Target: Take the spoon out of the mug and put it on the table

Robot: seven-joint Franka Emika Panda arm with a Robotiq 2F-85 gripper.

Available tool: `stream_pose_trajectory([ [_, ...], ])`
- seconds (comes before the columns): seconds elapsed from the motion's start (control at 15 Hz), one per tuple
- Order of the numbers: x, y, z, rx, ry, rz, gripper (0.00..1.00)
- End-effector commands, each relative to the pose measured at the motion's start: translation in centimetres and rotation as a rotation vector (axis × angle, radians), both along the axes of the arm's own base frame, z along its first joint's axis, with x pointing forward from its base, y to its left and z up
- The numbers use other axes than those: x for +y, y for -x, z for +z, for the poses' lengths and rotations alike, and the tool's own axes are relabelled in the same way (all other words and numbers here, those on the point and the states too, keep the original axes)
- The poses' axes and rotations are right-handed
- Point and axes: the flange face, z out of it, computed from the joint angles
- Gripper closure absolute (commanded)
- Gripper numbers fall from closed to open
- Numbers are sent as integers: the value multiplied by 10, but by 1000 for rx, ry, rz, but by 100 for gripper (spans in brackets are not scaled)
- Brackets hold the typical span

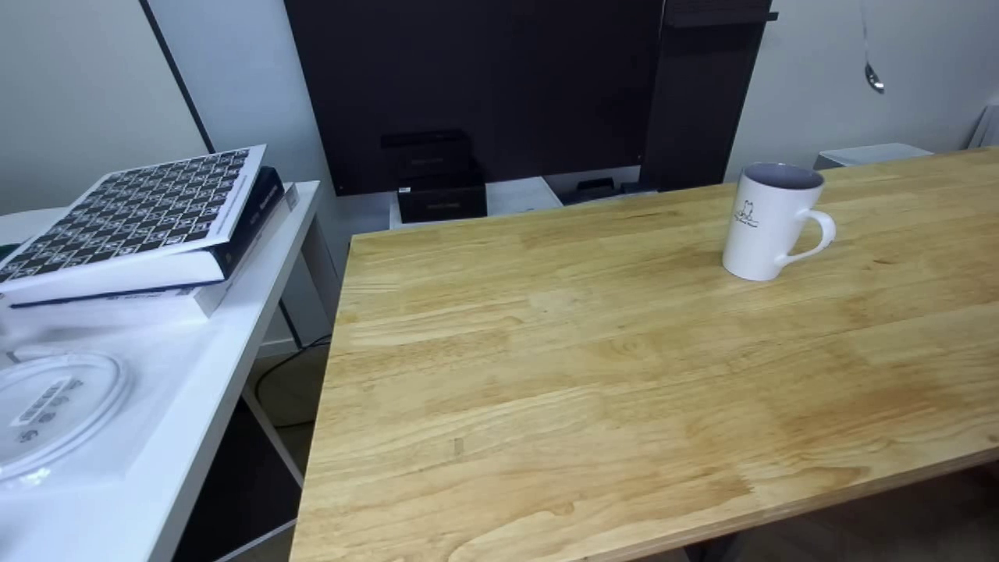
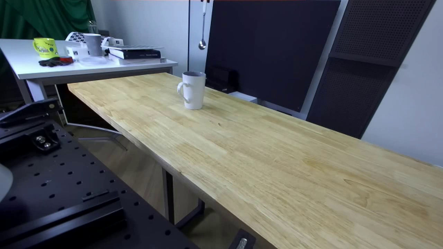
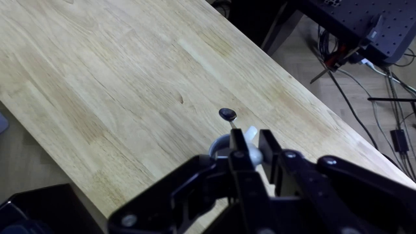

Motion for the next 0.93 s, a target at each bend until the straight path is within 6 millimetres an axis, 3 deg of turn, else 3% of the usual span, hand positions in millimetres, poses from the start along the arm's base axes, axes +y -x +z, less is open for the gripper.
stream_pose_trajectory([
  [0.0,-21,-4,3,0,68,20,96],
  [0.53,-77,-16,-43,48,79,-34,96],
  [0.87,-108,-30,-58,-21,-66,-128,96],
])
